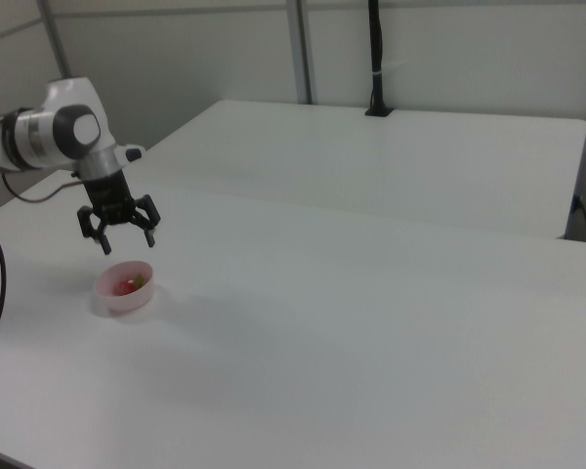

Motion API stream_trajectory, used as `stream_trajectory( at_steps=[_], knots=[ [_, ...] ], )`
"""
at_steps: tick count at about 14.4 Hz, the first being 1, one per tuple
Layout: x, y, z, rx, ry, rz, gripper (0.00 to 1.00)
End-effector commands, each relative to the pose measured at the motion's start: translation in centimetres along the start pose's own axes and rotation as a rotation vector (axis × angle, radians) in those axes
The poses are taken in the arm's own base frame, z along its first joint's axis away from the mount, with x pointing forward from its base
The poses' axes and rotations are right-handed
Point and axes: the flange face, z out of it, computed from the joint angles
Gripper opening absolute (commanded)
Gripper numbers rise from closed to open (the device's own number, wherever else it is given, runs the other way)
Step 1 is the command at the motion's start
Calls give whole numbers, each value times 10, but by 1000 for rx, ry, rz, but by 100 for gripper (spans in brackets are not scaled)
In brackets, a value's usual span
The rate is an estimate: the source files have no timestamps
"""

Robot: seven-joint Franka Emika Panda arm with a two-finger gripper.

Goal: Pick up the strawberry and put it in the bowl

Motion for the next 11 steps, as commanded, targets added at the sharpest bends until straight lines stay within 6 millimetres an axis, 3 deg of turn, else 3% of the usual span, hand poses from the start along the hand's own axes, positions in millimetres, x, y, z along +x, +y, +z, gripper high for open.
stream_trajectory(
  at_steps=[1,5,8,11],
  knots=[
    [-49,49,-62,40,-19,405,100],
    [-109,137,-115,90,-3,561,100],
    [-147,178,-136,99,1,626,100],
    [-164,189,-147,112,27,581,100]
  ],
)
